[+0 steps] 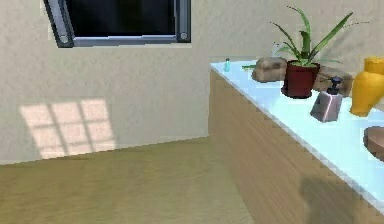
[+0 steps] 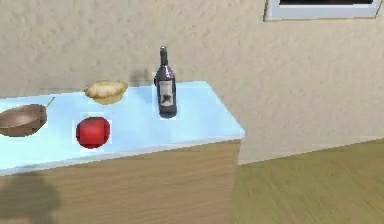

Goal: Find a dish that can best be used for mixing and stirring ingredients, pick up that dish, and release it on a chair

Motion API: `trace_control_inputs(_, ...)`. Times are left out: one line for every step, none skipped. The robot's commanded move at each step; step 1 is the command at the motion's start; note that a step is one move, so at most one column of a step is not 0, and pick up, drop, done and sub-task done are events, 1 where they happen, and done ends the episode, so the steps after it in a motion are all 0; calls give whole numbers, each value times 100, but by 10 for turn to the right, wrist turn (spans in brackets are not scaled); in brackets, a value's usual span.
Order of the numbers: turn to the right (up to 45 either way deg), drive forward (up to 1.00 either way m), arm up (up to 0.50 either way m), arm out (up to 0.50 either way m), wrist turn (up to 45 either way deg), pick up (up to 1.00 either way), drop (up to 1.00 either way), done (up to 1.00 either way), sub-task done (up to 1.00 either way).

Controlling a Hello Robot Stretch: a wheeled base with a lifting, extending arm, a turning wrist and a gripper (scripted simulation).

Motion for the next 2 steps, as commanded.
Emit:
trace_control_inputs(-60, 0, 0, 0, 0, 0, 0, 0, 0)
trace_control_inputs(0, 85, 0, 0, 0, 0, 0, 0, 0)
